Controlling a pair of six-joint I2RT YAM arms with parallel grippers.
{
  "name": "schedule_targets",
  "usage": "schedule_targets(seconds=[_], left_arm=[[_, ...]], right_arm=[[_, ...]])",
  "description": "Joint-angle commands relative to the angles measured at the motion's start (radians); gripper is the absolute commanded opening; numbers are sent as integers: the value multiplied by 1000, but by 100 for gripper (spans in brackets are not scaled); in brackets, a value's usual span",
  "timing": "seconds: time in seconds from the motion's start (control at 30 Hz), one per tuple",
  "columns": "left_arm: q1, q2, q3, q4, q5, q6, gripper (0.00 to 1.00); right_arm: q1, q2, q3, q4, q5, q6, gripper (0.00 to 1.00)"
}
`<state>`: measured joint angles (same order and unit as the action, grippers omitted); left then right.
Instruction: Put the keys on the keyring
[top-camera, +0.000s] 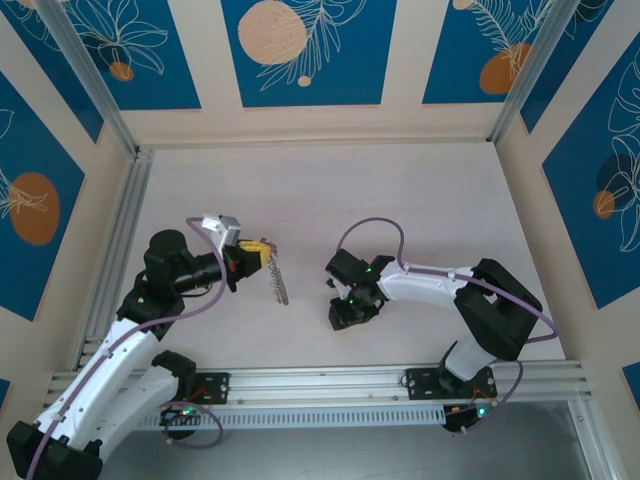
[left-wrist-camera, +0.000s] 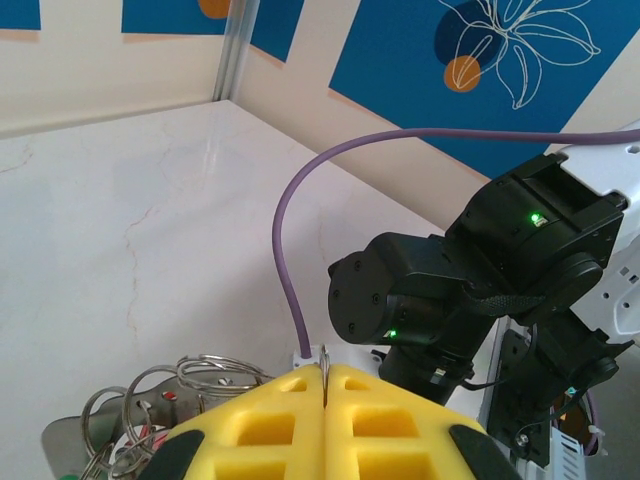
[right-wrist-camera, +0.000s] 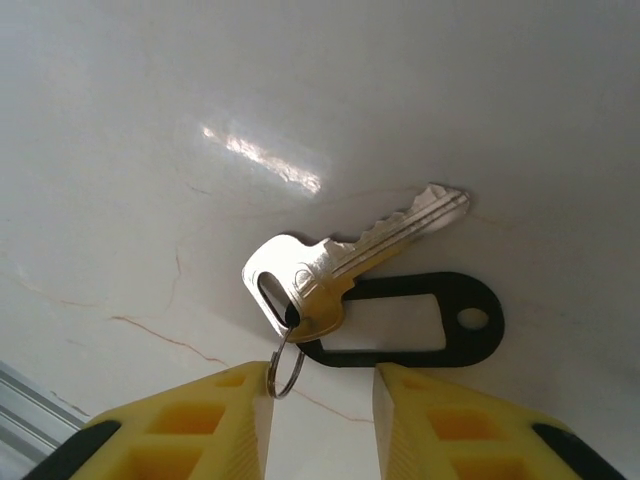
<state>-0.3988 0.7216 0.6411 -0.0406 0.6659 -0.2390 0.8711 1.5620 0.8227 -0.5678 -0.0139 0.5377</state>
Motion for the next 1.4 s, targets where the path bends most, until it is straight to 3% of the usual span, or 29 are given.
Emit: schedule_targets(seconds=[0.0,0.67,0.93,1.23,1.37], left_arm=[[16,-13,-1,59,35,-22,0],[20,-16,1,59,44,-30,0],[23,-17,3,52,40,-25,0],[28,-26,14,24,35,-13,0],[27,-24,14,25,37,-15,0]], right_arm=[[5,13,22,11,-10,-8,30],[24,15,36,9,9,-4,29],[25,21,39,19,6,-7,21],[26,36,42,31,1,-16,20],[26,27,38,28,5,-16,11]])
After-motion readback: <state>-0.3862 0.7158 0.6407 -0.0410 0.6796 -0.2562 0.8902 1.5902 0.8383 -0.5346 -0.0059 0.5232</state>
